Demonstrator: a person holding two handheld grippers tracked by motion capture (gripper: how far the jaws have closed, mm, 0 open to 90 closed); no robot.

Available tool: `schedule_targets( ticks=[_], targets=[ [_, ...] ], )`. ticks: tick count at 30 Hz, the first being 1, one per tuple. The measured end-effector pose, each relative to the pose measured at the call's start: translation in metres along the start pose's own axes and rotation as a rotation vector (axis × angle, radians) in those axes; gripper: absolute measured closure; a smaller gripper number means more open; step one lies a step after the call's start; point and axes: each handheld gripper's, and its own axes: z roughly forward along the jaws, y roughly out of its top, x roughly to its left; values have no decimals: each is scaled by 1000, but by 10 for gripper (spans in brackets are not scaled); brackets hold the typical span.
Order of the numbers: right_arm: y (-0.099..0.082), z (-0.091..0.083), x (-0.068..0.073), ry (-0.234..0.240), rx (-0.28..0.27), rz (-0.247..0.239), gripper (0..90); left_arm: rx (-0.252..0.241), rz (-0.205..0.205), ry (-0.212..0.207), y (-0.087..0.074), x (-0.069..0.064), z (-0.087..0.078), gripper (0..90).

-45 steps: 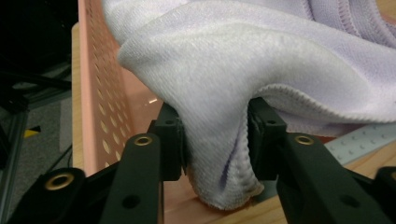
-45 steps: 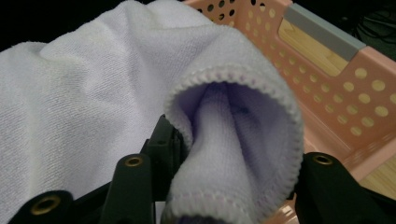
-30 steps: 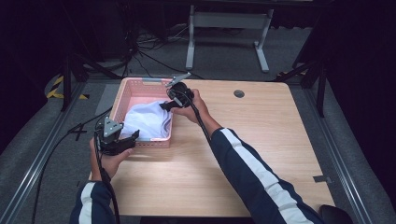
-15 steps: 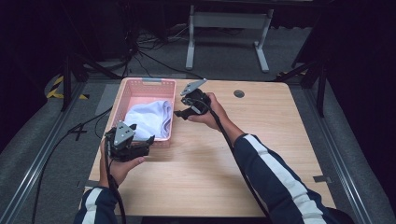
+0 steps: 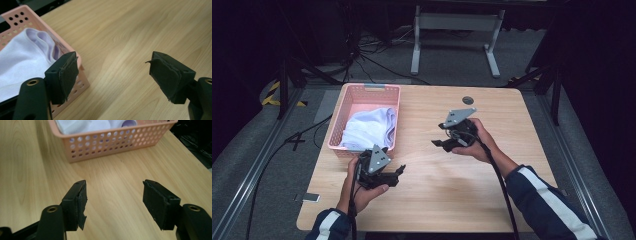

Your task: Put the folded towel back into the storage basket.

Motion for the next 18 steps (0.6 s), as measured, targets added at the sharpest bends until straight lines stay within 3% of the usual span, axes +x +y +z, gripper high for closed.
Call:
schedule_targets(
  ticks=[8,18],
  targets=[
    [-50,-39,19,-34,42,-38,347,63,80,-93,1,-25,23,236],
    [-118,-68,29,-101,98,10,331,141,135,-201,-11,-44,51,223]
  ],
)
